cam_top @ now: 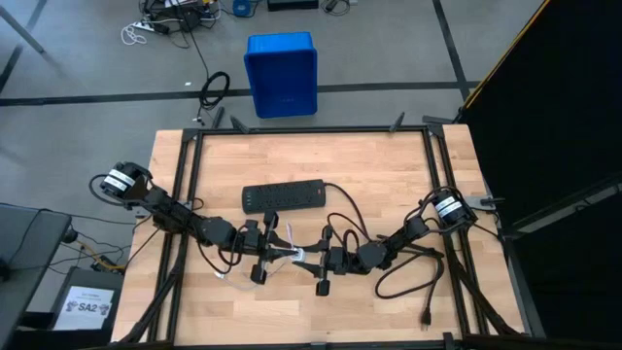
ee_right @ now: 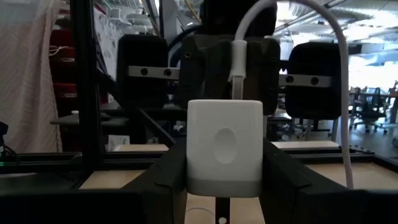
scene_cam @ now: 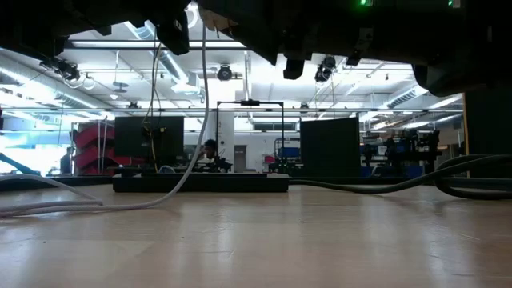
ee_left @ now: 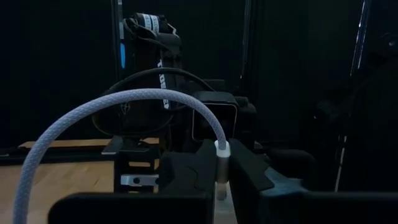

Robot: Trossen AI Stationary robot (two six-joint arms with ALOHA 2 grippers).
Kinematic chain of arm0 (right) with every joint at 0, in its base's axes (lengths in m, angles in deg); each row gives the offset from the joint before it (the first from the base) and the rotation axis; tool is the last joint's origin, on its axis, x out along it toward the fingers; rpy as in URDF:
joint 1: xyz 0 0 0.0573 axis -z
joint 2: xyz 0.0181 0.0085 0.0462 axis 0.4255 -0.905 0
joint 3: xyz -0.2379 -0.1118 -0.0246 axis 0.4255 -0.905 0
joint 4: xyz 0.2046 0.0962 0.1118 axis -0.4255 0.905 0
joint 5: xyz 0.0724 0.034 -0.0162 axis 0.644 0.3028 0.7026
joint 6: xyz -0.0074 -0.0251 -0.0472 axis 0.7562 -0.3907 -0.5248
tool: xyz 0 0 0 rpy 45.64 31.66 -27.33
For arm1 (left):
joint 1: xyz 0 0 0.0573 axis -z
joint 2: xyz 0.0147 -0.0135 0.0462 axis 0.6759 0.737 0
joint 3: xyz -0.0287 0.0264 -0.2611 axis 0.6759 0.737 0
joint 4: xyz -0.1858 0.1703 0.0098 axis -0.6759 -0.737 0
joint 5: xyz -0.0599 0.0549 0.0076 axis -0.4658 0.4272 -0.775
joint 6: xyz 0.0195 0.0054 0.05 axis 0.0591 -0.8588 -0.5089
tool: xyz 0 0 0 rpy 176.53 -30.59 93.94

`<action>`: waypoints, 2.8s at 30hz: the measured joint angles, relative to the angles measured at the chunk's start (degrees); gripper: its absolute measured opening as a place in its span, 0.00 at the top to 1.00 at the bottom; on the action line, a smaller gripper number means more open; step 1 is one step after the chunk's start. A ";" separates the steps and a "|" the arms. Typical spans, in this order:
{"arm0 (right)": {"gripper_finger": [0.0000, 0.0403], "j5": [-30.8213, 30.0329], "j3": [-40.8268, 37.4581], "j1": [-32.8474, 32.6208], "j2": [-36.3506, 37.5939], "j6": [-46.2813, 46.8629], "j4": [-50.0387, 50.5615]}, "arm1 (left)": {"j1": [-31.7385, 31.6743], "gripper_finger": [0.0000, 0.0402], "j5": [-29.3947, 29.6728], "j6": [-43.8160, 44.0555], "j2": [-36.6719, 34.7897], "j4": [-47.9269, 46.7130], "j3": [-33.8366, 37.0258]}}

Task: Insert USB
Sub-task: Insert the charger cable into the charger adapter

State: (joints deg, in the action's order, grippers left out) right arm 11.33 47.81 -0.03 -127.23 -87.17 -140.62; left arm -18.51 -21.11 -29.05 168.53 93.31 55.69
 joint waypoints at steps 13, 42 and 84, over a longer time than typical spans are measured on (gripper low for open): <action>0.73 1.41 0.65 0.63 0.09 0.19 -0.88 | 0.00 0.98 0.61 0.04 -0.05 -0.84 -0.02; 0.73 0.89 1.53 0.42 0.09 -0.47 0.02 | 0.07 0.69 -0.13 2.22 -0.07 0.30 0.00; 0.73 1.22 1.38 0.20 0.26 1.15 1.81 | 0.11 0.47 1.84 1.53 -6.21 -6.54 0.07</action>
State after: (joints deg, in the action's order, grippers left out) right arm 12.55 49.18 0.16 -126.97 -86.02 -138.81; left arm -18.40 -19.26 -27.52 162.32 86.77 55.75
